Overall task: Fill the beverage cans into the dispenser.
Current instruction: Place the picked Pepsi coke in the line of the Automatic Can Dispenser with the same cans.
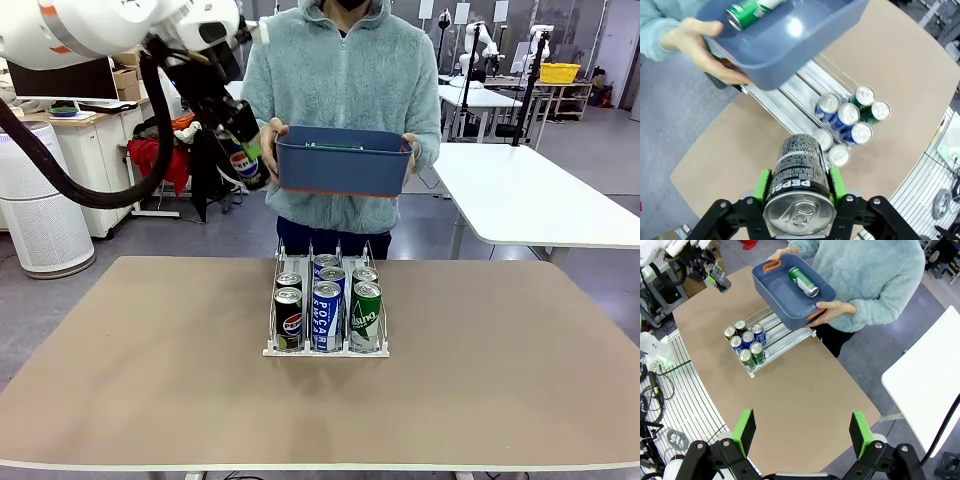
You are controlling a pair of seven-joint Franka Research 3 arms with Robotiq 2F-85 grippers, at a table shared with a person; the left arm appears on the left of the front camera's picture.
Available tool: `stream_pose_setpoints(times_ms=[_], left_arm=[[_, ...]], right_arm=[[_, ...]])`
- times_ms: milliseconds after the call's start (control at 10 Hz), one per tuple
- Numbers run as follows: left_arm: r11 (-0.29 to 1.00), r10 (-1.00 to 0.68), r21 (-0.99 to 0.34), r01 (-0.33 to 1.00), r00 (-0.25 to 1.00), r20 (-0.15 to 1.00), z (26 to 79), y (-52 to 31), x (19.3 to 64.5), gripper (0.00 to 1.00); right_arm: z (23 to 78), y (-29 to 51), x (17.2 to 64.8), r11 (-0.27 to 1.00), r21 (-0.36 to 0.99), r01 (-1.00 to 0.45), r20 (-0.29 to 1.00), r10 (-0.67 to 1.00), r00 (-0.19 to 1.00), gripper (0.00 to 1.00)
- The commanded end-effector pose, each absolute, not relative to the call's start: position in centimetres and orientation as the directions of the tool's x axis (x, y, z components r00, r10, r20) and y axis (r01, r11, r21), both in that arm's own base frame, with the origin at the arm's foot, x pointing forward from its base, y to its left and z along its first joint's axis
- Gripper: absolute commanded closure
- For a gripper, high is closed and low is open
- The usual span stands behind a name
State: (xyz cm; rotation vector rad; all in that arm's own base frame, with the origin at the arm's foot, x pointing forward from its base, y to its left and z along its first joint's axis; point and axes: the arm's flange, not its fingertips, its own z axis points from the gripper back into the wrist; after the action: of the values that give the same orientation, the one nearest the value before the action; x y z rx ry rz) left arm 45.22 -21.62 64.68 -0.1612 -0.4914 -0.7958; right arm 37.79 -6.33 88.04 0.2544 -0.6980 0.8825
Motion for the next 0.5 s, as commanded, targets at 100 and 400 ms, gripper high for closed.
stream_pose_setpoints(times_ms=[100,400], left_arm=[[0.683,-0.667,0.046,0.729,0.596,0.447,62.9,-22.4,43.7,0.42],[0.668,-0.683,0.038,0.743,0.591,0.429,62.3,-23.2,44.1,0.42]], right_arm=[[88.0,-6.2,37.7,0.622,-0.074,-0.780,0.653,0.621,0.434,0.00],[88.0,-6.2,37.7,0.622,-0.074,-0.780,0.653,0.621,0.434,0.00]])
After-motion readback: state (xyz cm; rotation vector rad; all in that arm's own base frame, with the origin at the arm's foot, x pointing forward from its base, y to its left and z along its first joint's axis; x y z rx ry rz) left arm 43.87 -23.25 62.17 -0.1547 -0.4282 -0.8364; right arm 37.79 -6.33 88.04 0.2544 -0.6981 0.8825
